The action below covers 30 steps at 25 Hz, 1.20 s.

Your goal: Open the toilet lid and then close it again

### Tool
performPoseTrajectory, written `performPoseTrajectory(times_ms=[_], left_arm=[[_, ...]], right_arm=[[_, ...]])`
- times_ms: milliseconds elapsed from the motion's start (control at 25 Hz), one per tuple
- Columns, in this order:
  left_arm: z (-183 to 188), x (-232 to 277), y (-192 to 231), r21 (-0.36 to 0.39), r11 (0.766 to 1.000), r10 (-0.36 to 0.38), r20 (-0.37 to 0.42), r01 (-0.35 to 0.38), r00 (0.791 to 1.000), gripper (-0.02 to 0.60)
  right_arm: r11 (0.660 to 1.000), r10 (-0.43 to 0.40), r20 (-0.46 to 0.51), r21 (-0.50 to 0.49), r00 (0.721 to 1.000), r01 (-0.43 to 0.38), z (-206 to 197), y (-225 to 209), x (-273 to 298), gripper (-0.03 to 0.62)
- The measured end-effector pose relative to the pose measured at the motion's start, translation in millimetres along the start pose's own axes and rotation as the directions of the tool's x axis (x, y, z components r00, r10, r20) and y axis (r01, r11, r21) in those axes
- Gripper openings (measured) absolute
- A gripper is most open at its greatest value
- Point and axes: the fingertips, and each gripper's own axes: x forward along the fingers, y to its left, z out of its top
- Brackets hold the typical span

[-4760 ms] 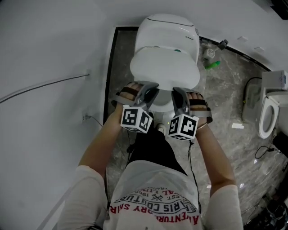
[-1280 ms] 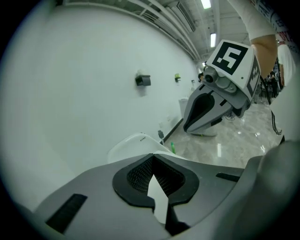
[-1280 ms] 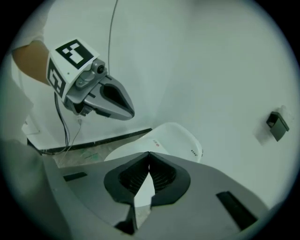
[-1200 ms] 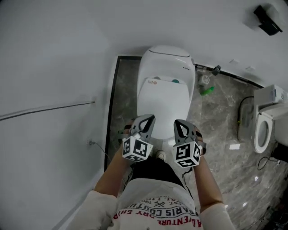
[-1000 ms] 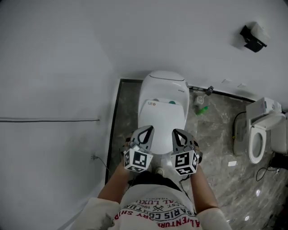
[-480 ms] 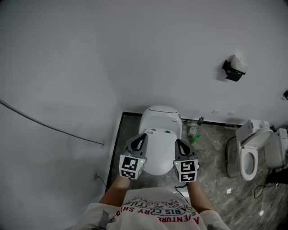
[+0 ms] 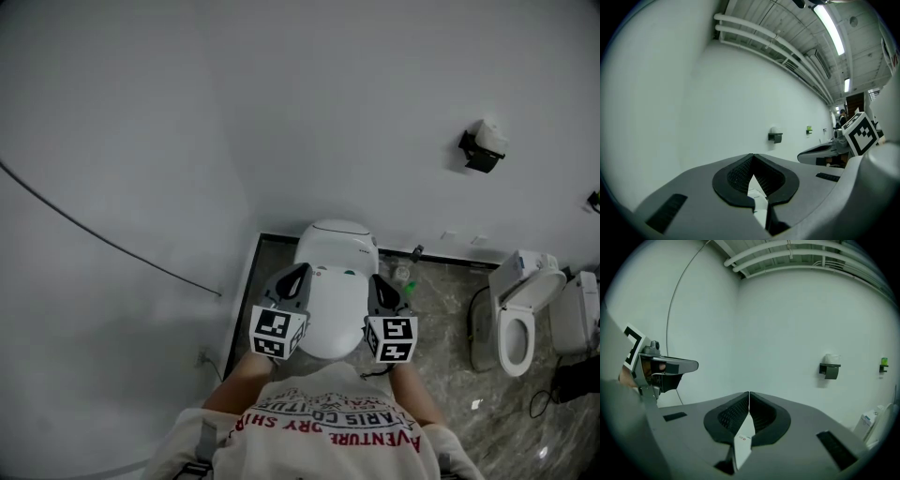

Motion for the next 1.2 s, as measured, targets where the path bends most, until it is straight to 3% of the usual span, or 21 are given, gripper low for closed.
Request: performPoseTrajectory(times_ms=[640,1200], left_arm=[[-0.2,1.1,1.7,-0.011,1.0,0.002,0.0,-0.002,1.0,0.008],[-8.3,-1.4,12.4,-0.013,1.0,0.003,-0.02,-0.003,1.0,0.008]], right_arm=[[0.999,0.039,-0.027,-0.021,0.999,-0.039,-4.0,11.2,6.0,0.015],[1.0,0.022,-0.054,0.012,0.998,-0.021,-5.6,15.5,10.7,0.015]])
